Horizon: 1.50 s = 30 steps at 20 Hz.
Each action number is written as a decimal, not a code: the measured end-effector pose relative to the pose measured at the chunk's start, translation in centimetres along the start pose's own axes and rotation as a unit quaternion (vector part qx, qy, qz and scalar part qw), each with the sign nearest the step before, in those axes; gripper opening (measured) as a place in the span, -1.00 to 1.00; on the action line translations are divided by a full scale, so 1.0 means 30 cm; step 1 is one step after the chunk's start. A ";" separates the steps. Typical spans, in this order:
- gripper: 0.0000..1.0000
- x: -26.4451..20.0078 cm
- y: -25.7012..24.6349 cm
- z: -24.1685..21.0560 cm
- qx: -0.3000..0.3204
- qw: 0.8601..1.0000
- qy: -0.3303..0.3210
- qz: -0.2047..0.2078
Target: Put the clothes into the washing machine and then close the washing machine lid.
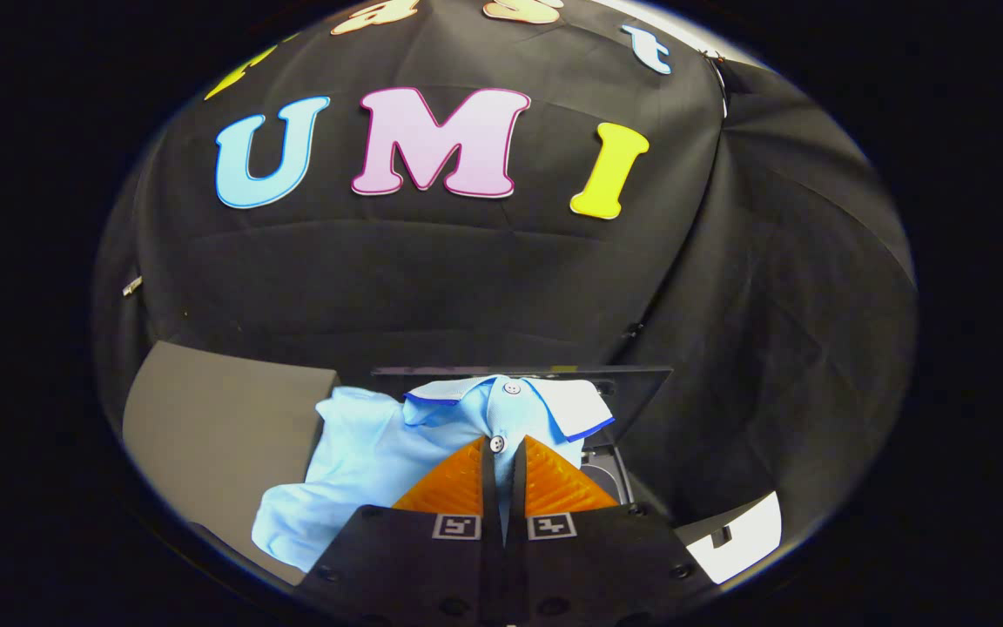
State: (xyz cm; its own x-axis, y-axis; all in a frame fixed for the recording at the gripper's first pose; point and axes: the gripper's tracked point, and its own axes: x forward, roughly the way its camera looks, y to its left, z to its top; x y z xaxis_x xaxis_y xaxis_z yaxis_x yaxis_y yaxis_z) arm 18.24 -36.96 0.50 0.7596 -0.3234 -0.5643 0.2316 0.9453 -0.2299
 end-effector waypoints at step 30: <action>-0.90 0.600 -0.086 -0.805 -0.031 0.985 0.170 0.025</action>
State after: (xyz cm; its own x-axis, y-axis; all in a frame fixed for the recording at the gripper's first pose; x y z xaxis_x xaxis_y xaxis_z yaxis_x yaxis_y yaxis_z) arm 16.62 -46.28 -28.21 0.5190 -0.2829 -0.8066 0.1538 0.9592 -0.2374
